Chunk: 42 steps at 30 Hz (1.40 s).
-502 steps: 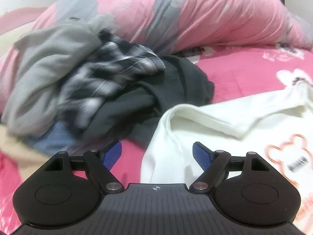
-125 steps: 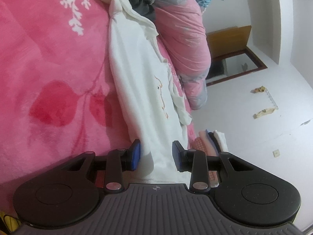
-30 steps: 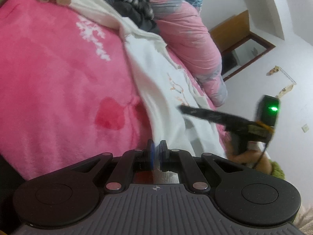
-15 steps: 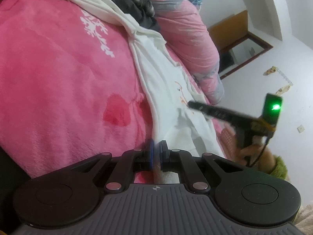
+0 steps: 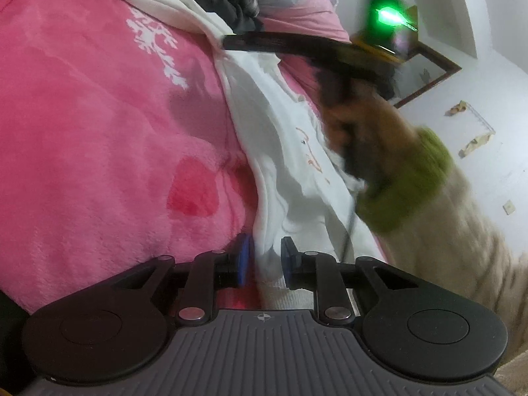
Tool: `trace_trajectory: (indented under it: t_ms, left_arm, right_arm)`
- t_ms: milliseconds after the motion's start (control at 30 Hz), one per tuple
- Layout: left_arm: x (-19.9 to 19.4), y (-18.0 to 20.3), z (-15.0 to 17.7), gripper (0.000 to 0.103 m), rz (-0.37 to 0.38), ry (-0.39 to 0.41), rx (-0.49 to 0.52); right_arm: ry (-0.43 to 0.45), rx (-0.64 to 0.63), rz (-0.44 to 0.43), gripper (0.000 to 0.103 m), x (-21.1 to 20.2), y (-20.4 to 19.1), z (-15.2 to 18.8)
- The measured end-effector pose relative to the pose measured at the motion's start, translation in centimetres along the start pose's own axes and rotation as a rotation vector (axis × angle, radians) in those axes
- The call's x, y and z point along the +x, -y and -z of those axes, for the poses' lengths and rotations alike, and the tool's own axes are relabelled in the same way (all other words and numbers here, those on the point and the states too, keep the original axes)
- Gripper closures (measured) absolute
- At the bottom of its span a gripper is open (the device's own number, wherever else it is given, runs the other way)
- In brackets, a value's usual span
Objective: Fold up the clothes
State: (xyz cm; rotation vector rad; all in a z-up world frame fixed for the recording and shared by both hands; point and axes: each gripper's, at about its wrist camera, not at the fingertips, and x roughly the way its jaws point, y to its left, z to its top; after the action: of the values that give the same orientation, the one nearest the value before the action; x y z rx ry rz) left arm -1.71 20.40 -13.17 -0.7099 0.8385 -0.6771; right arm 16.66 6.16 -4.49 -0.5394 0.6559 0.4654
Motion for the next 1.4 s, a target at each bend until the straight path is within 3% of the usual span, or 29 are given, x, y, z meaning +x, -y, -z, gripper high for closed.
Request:
trace_trajectory:
  t_ms: [67, 100, 133, 167, 333, 400, 500, 633, 733, 800, 867, 1033, 1167, 1233, 1300, 1400]
  left_arm:
    - [0.2, 0.1, 0.2, 0.084, 0.002, 0.0, -0.006]
    - [0.3, 0.1, 0.3, 0.086, 0.003, -0.001, -0.008]
    - [0.4, 0.1, 0.4, 0.094, 0.004, -0.006, -0.006]
    - [0.5, 0.0, 0.5, 0.098, 0.004, -0.012, -0.004]
    - [-0.9, -0.2, 0.0, 0.101, 0.001, 0.008, -0.015]
    - [-1.7, -0.7, -0.5, 0.102, -0.021, 0.023, -0.003]
    - [-2.2, -1.3, -0.6, 0.102, -0.048, 0.033, 0.001]
    - [-2.0, -1.5, -0.5, 0.102, -0.057, 0.026, 0.012]
    - [-2.4, -1.8, -0.6, 0.1, -0.028, 0.016, -0.018]
    - [-2.4, -2.0, -0.5, 0.099, -0.01, -0.001, -0.051]
    - [-2.4, -2.0, -0.6, 0.098, -0.01, -0.01, -0.067]
    - [-2.8, -2.0, -0.3, 0.078, 0.024, -0.019, -0.134]
    - [-2.4, -1.9, -0.2, 0.076, 0.002, -0.04, -0.172]
    - [-2.2, -1.5, -0.4, 0.084, -0.035, -0.049, -0.148]
    - [-1.9, -0.7, -0.7, 0.096, -0.101, -0.064, -0.084]
    - [-2.2, 0.6, -1.1, 0.097, -0.152, -0.09, 0.036]
  right_arm:
    - [-0.022, -0.018, -0.008, 0.052, 2.3, 0.0, -0.6]
    - [-0.035, -0.006, -0.016, 0.073, 3.2, 0.3, -0.7]
    - [-0.048, 0.012, -0.024, 0.094, 3.9, 0.6, -0.8]
    - [-0.031, 0.044, -0.021, 0.1, 4.1, 1.1, -0.8]
    - [0.128, 0.25, -0.063, 0.101, 2.0, 4.1, -2.0]
    - [0.154, 0.279, -0.065, 0.101, 2.1, 4.7, -2.6]
    - [0.151, 0.354, -0.096, 0.1, 4.3, 5.3, -2.7]
    - [0.013, 0.369, -0.126, 0.099, 9.5, 3.9, -2.1]
    - [-0.008, 0.319, -0.107, 0.093, 9.3, 3.5, -2.5]
    - [-0.033, 0.332, -0.13, 0.052, 7.3, 4.4, -3.0]
    - [-0.005, 0.339, -0.127, 0.04, 3.9, 5.5, -2.7]
    - [0.076, 0.442, -0.15, 0.038, -8.1, 9.5, 2.0]
    - [0.12, 0.575, -0.208, 0.038, -17.0, 10.3, 9.5]
    - [0.127, 0.603, -0.213, 0.039, -20.0, 9.3, 13.1]
    - [0.13, 0.609, -0.207, 0.046, -22.2, 7.9, 15.9]
    - [0.121, 0.545, -0.233, 0.08, -23.6, 4.3, 18.0]
